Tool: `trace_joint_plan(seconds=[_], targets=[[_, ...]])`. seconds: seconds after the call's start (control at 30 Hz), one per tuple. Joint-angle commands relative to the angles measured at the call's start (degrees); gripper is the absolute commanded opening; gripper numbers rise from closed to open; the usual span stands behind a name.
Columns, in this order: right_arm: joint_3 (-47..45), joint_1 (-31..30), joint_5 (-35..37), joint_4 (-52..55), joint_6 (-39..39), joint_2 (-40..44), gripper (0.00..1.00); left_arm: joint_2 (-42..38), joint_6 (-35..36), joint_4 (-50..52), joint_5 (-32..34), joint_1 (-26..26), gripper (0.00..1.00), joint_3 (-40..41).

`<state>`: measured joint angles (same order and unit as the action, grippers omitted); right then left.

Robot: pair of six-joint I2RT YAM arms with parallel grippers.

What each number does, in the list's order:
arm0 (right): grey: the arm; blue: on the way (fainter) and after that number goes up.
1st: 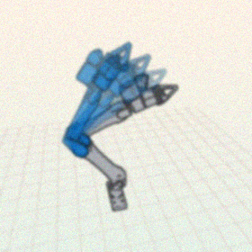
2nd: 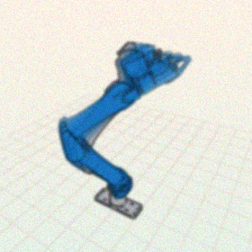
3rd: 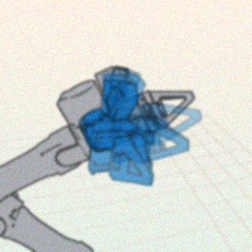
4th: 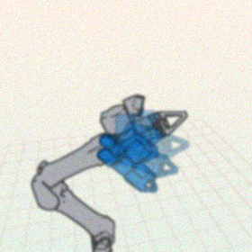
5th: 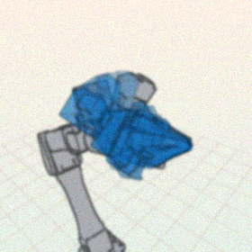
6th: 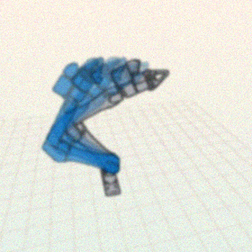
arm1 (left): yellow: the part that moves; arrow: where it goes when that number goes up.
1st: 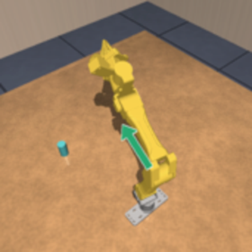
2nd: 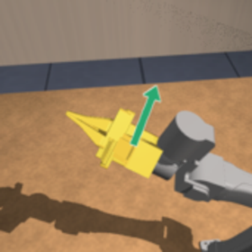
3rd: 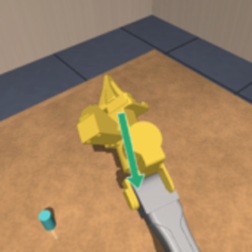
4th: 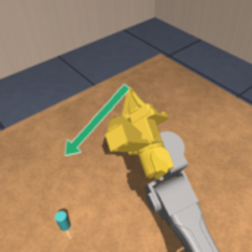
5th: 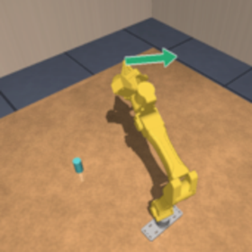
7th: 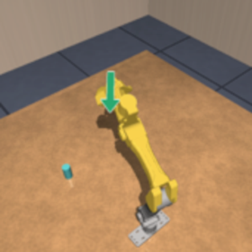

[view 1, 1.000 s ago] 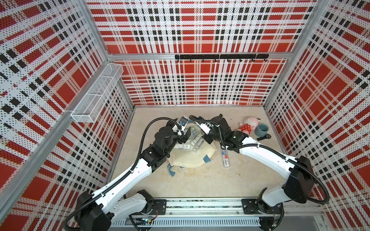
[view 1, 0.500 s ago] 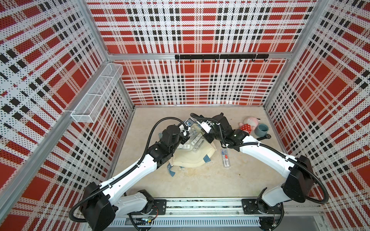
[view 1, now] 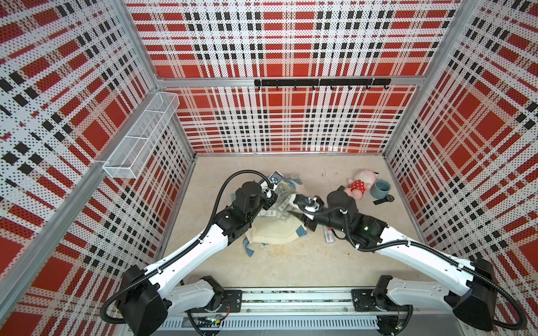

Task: Take out the compass set from the canvas bag
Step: Adjust the canvas bag at the center of the board, then pick up the compass set from the canvas bag.

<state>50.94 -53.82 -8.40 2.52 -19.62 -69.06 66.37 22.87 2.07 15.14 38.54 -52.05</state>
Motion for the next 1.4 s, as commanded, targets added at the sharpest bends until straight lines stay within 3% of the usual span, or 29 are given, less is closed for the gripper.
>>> trace_joint_plan(seconds=[0.0, 0.17, 0.33, 0.53, 1.0, 1.37], targets=[[-2.56, -1.18, 2.26, -5.8, -6.95, -8.0, 0.35, -2.57, -1.23, -4.53, -2.87, -0.39, 0.0, -1.65], [-0.58, -1.38, 12.93, -2.58, -18.09, -17.62, 0.37, -2.61, -1.67, -4.09, -4.18, -0.57, 0.0, -2.0], [-0.75, -1.43, 21.44, -1.77, -29.04, -21.96, 0.51, -2.65, -2.21, -4.25, -5.62, -0.81, 0.0, -1.84], [-0.06, -1.43, 24.14, -3.41, -34.03, -26.47, 0.6, -2.83, -2.54, -4.9, -6.65, -0.87, 0.0, -0.68], [2.14, -1.45, 31.65, -12.41, -40.63, -35.97, 0.55, -3.88, -3.5, -4.97, -9.84, -1.97, 0.0, -0.33], [8.32, 1.06, 29.32, -9.91, -37.21, -39.04, 0.44, -5.21, -3.78, -5.01, -9.96, -2.07, 0.0, 0.55]])
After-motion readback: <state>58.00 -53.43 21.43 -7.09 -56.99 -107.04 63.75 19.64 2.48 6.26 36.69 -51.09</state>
